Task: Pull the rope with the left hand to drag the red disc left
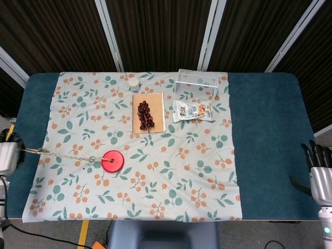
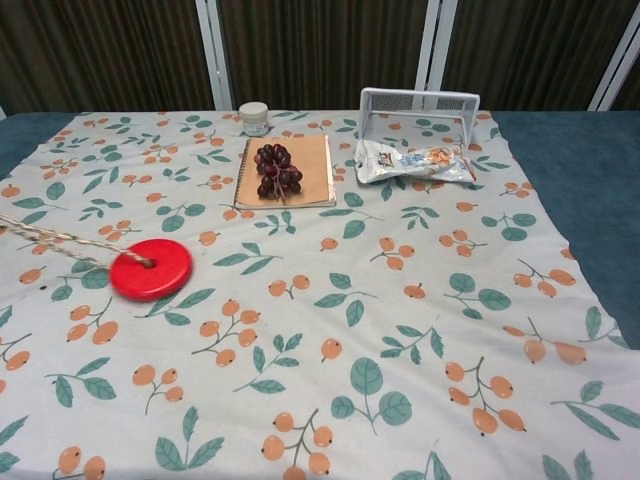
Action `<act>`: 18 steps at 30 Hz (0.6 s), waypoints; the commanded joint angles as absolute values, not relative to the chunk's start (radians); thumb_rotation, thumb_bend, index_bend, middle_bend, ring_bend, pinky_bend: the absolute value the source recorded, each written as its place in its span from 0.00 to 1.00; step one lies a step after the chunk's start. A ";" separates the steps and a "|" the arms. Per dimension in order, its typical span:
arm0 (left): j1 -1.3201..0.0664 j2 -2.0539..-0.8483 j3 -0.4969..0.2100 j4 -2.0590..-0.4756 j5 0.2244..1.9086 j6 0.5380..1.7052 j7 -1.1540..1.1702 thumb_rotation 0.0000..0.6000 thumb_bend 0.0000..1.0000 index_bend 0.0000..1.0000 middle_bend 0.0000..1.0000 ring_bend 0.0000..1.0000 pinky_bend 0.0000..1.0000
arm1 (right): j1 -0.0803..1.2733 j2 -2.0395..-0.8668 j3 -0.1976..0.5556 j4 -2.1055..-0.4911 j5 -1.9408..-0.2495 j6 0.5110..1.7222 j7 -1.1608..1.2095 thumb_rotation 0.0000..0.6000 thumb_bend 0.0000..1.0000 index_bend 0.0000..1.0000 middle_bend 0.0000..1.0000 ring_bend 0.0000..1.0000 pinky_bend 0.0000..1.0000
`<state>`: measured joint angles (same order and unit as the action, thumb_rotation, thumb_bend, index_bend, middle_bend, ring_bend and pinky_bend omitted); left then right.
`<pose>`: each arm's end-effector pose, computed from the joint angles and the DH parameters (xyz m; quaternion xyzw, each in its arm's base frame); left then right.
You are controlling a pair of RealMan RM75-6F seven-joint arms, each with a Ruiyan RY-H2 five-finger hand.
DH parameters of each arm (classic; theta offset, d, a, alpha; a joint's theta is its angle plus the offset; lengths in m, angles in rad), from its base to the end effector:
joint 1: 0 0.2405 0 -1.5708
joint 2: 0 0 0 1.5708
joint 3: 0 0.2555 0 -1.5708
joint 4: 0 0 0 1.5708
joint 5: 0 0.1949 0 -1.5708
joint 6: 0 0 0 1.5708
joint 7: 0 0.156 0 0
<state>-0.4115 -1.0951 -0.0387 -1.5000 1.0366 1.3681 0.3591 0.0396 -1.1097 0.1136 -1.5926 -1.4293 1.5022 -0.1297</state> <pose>-0.3187 0.2918 0.2093 -0.5987 -0.2887 -0.2314 0.7104 -0.3205 -0.1893 0.1943 0.5746 -0.3473 0.3397 0.6587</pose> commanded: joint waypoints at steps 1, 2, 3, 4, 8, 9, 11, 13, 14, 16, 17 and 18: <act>-0.371 -1.094 -0.085 -1.446 0.972 1.408 0.391 1.00 0.80 0.88 0.27 0.11 0.28 | 0.045 -1.109 0.112 -1.596 -1.431 1.495 -0.135 1.00 0.35 0.00 0.00 0.00 0.00; -0.366 -1.097 -0.094 -1.439 0.964 1.413 0.389 1.00 0.80 0.88 0.27 0.11 0.28 | 0.047 -1.109 0.111 -1.597 -1.431 1.492 -0.137 1.00 0.35 0.00 0.00 0.00 0.00; -0.361 -1.103 -0.106 -1.426 0.955 1.421 0.390 1.00 0.80 0.88 0.27 0.11 0.28 | 0.049 -1.110 0.111 -1.597 -1.432 1.489 -0.140 1.00 0.35 0.00 0.00 0.00 0.00; -0.358 -1.109 -0.114 -1.421 0.950 1.424 0.388 1.00 0.80 0.88 0.27 0.11 0.28 | 0.051 -1.110 0.110 -1.598 -1.433 1.487 -0.141 1.00 0.35 0.00 0.00 0.00 0.00; -0.354 -1.131 -0.137 -1.412 0.975 1.449 0.379 1.00 0.80 0.88 0.28 0.12 0.28 | 0.056 -1.112 0.108 -1.599 -1.433 1.482 -0.146 1.00 0.35 0.00 0.00 0.00 0.00; -0.357 -1.137 -0.138 -1.413 1.000 1.454 0.374 1.00 0.80 0.88 0.28 0.12 0.28 | 0.056 -1.113 0.107 -1.598 -1.432 1.480 -0.146 1.00 0.35 0.00 0.00 0.00 0.00; -0.364 -1.142 -0.140 -1.429 1.041 1.451 0.349 1.00 0.80 0.87 0.28 0.13 0.28 | 0.056 -1.115 0.106 -1.596 -1.430 1.478 -0.145 1.00 0.35 0.00 0.00 0.00 0.00; -0.377 -1.154 -0.145 -1.439 1.105 1.466 0.325 1.00 0.80 0.87 0.28 0.13 0.28 | 0.056 -1.118 0.105 -1.595 -1.426 1.477 -0.143 1.00 0.35 0.00 0.00 0.00 0.00; -0.382 -1.162 -0.148 -1.448 1.131 1.470 0.308 1.00 0.80 0.87 0.29 0.13 0.28 | 0.055 -1.119 0.104 -1.594 -1.425 1.477 -0.141 1.00 0.35 0.00 0.00 0.00 0.00; -0.393 -1.180 -0.151 -1.477 1.182 1.465 0.256 1.00 0.80 0.87 0.29 0.13 0.28 | 0.054 -1.121 0.104 -1.594 -1.424 1.478 -0.134 1.00 0.35 0.00 0.00 0.00 0.00; -0.398 -1.188 -0.149 -1.484 1.200 1.457 0.240 1.00 0.80 0.87 0.29 0.14 0.29 | 0.053 -1.121 0.103 -1.594 -1.423 1.479 -0.130 1.00 0.35 0.00 0.00 0.00 0.00; -0.403 -1.198 -0.142 -1.484 1.222 1.448 0.235 1.00 0.79 0.86 0.30 0.14 0.29 | 0.051 -1.121 0.103 -1.594 -1.423 1.480 -0.124 1.00 0.35 0.00 0.00 0.00 0.00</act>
<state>-0.3855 -1.1707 -0.1446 -1.4616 1.1704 1.4577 0.2719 0.0528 -1.1204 0.1032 -1.5940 -1.4233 1.4792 -0.1280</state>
